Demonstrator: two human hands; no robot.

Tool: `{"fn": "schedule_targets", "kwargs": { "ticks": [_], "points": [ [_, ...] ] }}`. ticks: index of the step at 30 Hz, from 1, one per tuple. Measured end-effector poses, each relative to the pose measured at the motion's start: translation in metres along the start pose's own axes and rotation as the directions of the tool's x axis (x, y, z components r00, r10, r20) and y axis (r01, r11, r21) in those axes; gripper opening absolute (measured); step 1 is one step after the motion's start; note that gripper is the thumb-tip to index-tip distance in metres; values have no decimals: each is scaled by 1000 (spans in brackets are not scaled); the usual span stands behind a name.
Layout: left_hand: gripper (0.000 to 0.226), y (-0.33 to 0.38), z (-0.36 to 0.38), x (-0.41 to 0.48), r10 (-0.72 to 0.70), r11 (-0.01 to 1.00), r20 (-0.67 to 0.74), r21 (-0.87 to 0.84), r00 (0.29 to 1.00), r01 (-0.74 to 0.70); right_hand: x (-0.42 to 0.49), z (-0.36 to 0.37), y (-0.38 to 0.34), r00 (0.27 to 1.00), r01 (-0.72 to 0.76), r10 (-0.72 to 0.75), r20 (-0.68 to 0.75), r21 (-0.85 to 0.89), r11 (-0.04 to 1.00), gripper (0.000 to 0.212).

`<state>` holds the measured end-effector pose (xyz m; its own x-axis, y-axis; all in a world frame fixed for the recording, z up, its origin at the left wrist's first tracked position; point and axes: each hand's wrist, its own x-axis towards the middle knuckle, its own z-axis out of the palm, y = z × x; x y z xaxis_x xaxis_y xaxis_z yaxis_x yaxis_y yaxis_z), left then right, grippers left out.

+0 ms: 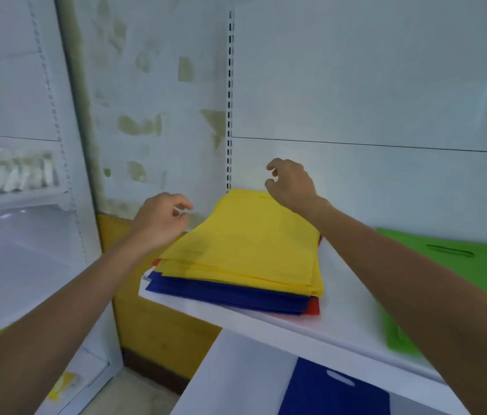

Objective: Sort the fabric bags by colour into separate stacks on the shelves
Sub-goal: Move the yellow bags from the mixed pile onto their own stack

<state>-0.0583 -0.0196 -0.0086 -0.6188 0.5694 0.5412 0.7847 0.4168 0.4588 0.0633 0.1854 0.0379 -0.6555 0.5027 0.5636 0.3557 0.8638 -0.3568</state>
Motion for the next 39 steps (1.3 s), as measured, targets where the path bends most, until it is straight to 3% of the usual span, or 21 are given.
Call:
{"fn": "schedule_targets", "kwargs": {
  "ticks": [6, 11, 14, 16, 19, 22, 26, 29, 33, 36, 39],
  "points": [
    [26, -13, 26, 43, 114, 992, 156, -66, 981, -105, 2, -12, 28, 963, -254, 237, -125, -138, 957, 40],
    [44, -39, 52, 54, 16, 997, 326, 67, 945, -40, -28, 9, 38, 910, -414, 409, -66, -184, 892, 39],
    [36, -54, 64, 48, 7, 1000, 429, -14, 903, -1, -51, 32, 42, 860, -505, 510, -26, -201, 840, 46],
    [30, -58, 65, 48, -5, 995, 416, -89, 909, 46, -62, 45, 42, 825, -555, 565, -19, -217, 803, 50],
    [13, -58, 65, 49, 59, 992, 275, -123, 960, -25, -67, 54, 41, 784, -610, 619, -47, -241, 755, 46],
    [22, -54, 71, 44, 149, 981, 166, -150, 975, -124, -70, 57, 44, 730, -681, 676, -102, -194, 706, 45],
    [31, -56, 74, 42, 200, 972, 142, -152, 969, -178, -72, 61, 46, 728, -685, 655, -203, -179, 706, 29],
    [41, -58, 76, 42, 247, 967, 140, -104, 959, -234, -72, 61, 41, 781, -618, 557, -282, -226, 753, 18],
    [30, -57, 76, 41, 285, 959, 133, -45, 949, -281, -73, 61, 36, 835, -527, 416, -359, -305, 794, 11],
    [29, -53, 71, 45, 317, 948, 130, -52, 940, -313, -73, 57, 31, 835, -502, 399, -378, -227, 835, 18],
    [29, -42, 62, 46, 349, 934, 77, -114, 934, -339, -74, 44, 25, 848, -453, 399, -350, -87, 887, 48]
  ]
}}
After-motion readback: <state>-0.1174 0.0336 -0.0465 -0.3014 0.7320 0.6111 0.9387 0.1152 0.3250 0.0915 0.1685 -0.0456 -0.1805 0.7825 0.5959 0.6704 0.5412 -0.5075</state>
